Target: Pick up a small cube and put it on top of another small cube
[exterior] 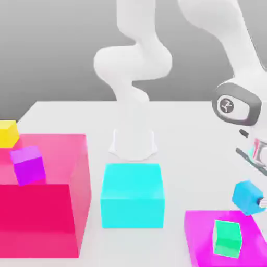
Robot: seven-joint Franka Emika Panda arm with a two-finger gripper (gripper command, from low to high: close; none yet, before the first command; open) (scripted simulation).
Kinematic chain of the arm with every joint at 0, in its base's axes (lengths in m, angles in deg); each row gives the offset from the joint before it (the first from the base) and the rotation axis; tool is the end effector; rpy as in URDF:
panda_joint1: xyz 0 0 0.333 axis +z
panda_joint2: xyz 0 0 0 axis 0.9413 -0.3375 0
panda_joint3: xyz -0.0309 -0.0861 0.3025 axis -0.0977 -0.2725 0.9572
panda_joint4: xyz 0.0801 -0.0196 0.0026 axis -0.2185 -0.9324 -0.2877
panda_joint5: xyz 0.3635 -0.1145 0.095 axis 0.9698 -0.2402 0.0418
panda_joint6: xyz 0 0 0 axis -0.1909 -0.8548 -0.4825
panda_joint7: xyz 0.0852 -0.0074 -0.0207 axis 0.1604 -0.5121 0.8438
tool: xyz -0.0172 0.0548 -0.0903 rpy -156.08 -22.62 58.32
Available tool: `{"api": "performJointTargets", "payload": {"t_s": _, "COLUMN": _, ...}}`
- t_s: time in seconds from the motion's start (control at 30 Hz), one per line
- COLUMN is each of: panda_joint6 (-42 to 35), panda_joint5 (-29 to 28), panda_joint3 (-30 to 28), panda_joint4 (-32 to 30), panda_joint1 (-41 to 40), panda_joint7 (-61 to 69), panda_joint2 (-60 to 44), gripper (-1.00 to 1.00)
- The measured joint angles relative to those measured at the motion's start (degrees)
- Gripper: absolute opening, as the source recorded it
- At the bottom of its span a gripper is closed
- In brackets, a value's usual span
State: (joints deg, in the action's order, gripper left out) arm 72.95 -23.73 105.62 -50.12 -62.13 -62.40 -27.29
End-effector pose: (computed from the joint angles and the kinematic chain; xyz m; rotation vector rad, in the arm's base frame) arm 0.4134 0.2461 0.2294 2.8082 1.2767 -0.1001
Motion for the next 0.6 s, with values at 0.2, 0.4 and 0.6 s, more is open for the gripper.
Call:
{"api": "performJointTargets", "payload": {"t_s": 0.2, "panda_joint6": -6.72, "panda_joint5": 4.89, "panda_joint3": -5.66, "panda_joint4": 0.19, "panda_joint1": -5.45, "panda_joint7": -15.35, "panda_joint2": 5.17, "gripper": -1.00}}
{"api": "performJointTargets", "payload": {"t_s": 0.4, "panda_joint6": -12.52, "panda_joint5": 10.23, "panda_joint3": -10.69, "panda_joint4": 0.30, "panda_joint1": -16.01, "panda_joint7": -31.01, "panda_joint2": 10.90, "gripper": -1.00}}
{"api": "performJointTargets", "payload": {"t_s": 0.6, "panda_joint6": -18.09, "panda_joint5": 17.27, "panda_joint3": -15.41, "panda_joint4": 0.51, "panda_joint1": -24.45, "panda_joint7": -46.92, "panda_joint2": 17.82, "gripper": -1.00}}
